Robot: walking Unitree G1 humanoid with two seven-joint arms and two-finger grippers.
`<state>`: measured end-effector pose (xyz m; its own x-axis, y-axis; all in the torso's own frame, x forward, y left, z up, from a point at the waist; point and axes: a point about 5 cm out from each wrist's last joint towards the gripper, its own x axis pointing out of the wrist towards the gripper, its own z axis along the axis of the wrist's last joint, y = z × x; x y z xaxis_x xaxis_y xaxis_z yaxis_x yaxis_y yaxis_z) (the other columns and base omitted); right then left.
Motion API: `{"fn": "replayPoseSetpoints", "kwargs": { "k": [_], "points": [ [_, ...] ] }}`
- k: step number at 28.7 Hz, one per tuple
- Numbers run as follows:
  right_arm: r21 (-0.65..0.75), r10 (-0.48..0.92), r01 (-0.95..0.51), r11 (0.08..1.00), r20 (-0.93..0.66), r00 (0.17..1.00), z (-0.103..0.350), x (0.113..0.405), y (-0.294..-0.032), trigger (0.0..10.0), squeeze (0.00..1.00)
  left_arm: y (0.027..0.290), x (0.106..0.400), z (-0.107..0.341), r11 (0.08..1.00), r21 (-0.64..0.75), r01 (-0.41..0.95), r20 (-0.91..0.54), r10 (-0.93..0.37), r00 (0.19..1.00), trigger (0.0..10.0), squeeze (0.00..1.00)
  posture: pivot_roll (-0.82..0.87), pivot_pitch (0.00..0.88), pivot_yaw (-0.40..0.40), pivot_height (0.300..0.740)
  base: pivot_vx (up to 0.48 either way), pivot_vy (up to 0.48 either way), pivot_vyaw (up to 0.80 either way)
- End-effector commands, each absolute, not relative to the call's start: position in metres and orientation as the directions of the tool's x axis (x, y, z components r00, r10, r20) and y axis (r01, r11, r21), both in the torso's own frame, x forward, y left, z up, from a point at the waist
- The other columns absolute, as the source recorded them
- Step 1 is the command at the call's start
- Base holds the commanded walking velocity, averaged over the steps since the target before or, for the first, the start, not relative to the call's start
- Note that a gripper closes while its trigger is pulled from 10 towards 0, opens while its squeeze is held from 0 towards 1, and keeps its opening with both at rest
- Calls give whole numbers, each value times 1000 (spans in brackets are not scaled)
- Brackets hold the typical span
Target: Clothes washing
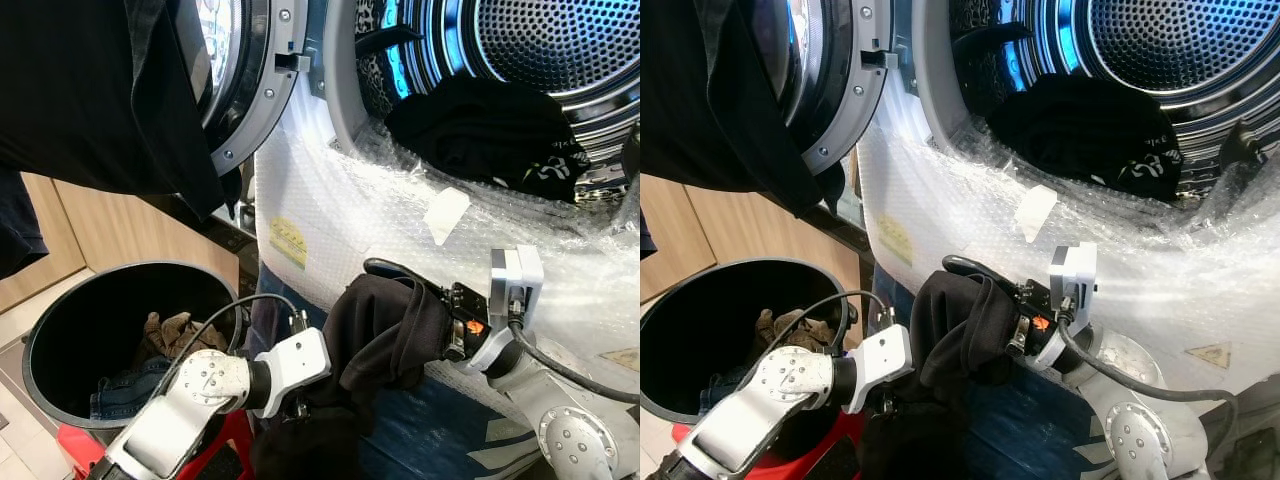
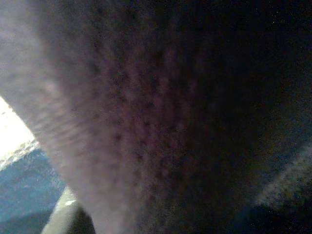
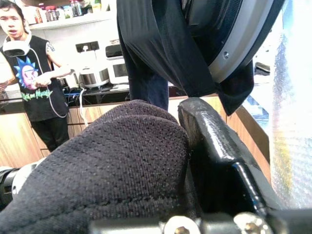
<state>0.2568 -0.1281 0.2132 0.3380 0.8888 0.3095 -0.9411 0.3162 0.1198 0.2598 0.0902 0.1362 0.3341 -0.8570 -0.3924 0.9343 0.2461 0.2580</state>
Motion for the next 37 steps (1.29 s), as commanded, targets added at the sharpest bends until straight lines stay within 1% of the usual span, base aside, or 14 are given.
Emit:
{"fn": "replayPoseSetpoints", "kwargs": {
  "k": [1,6,7,16,19,23,27,37],
  "points": [
    [88,874,-932,351,327,360,220,260,-136,0,0,88,256,142,232,262,937,-380,-868,321,0,0,171,0,-145,740,0,0,0],
    [96,869,-928,360,328,371,217,261,-136,0,0,89,253,148,238,264,935,-365,-873,325,0,0,179,0,-143,740,0,0,0],
    [101,862,-923,371,331,383,217,263,-137,0,0,92,252,147,237,261,936,-372,-870,324,0,0,181,0,-141,740,0,0,0],
    [89,856,-916,391,331,397,219,267,-141,0,0,98,250,143,239,255,937,-405,-854,328,0,0,181,0,-142,740,0,0,0],
    [83,848,-909,409,334,412,221,269,-144,0,0,100,250,142,251,255,934,-408,-847,340,0,0,180,0,-144,740,0,0,0],
    [82,846,-908,410,337,413,222,269,-144,0,0,101,251,141,263,255,930,-408,-843,350,0,0,176,0,-143,740,0,0,0],
    [84,844,-908,410,344,413,222,269,-143,0,0,100,255,142,294,263,919,-389,-839,380,0,0,169,0,-146,740,0,0,0],
    [83,847,-909,409,337,411,222,269,-144,0,0,96,259,150,312,272,910,-348,-850,395,0,0,169,0,-155,740,0,0,0]
  ]
}}
